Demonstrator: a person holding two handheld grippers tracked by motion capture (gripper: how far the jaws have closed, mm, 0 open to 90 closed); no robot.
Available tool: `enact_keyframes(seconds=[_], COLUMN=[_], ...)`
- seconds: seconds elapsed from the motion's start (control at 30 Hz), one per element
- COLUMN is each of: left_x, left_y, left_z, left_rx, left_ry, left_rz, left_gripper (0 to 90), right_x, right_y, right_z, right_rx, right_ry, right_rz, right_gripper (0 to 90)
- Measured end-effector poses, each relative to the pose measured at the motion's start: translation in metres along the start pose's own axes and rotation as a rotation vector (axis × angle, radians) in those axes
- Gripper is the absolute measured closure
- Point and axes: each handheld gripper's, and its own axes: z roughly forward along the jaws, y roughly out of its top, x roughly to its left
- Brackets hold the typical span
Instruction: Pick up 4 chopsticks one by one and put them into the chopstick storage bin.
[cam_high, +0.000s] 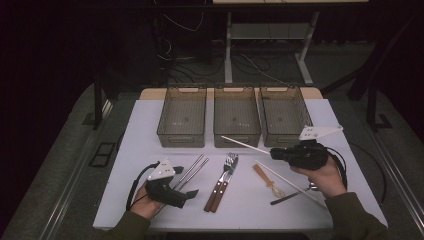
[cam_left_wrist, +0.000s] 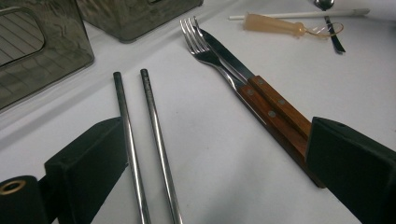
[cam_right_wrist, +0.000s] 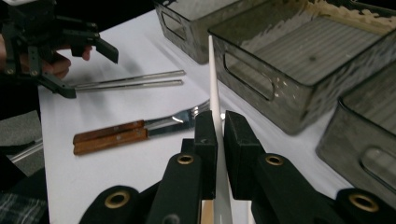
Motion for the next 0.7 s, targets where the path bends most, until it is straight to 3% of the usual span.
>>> enact_keyframes(seconds=[0.7], left_x=[0.0], left_y=[0.0], left_z=[-0.001], left_rx=[-0.001], left_ry=[-0.001], left_rz=[0.004], left_gripper=[4.4], right_x=[0.003], right_y=[0.028], right_z=[0.034], right_rx=[-0.038], right_ry=[-0.019], right_rz=[0.003], right_gripper=[84.5])
